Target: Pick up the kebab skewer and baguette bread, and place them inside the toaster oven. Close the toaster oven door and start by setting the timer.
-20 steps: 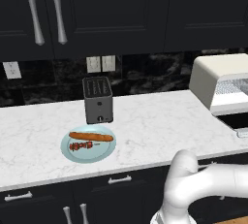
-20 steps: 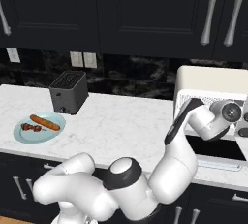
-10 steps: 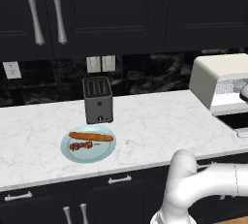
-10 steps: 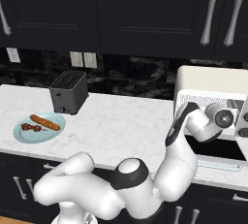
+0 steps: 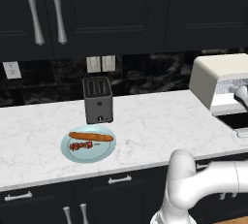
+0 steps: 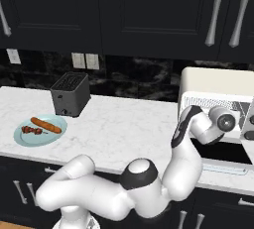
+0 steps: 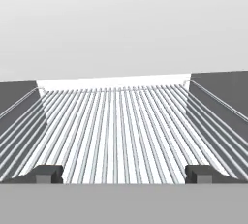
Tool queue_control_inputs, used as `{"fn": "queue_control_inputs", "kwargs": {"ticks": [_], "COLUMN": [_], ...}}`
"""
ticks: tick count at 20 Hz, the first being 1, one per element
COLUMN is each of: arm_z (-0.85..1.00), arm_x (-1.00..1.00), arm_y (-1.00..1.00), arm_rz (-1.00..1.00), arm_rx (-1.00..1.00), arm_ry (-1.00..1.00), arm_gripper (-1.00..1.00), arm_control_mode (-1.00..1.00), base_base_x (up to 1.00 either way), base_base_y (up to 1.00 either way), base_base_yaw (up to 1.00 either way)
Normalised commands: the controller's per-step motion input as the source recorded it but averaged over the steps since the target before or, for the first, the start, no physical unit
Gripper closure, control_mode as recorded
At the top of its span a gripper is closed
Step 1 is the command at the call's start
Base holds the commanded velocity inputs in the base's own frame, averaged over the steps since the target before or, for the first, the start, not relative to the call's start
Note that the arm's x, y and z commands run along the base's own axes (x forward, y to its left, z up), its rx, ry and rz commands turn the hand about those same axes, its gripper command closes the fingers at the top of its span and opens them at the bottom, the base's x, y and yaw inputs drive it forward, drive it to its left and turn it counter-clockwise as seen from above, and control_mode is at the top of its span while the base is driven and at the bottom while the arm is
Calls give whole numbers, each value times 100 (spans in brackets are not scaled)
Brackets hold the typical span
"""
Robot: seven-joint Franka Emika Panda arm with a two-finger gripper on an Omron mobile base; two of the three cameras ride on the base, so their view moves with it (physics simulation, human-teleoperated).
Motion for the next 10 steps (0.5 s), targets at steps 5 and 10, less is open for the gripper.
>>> {"fn": "queue_control_inputs", "kwargs": {"ticks": [5,10], "arm_z": [-26,-4], "arm_x": [39,41], "arm_y": [-10,-7], "arm_rz": [0,0], "arm_rx": [0,0], "arm_ry": [0,0], "arm_gripper": [-100,-100], "arm_control_mode": [-100,-100], "base_base_x": [0,0], "base_base_y": [0,0], "base_base_yaw": [0,0]}}
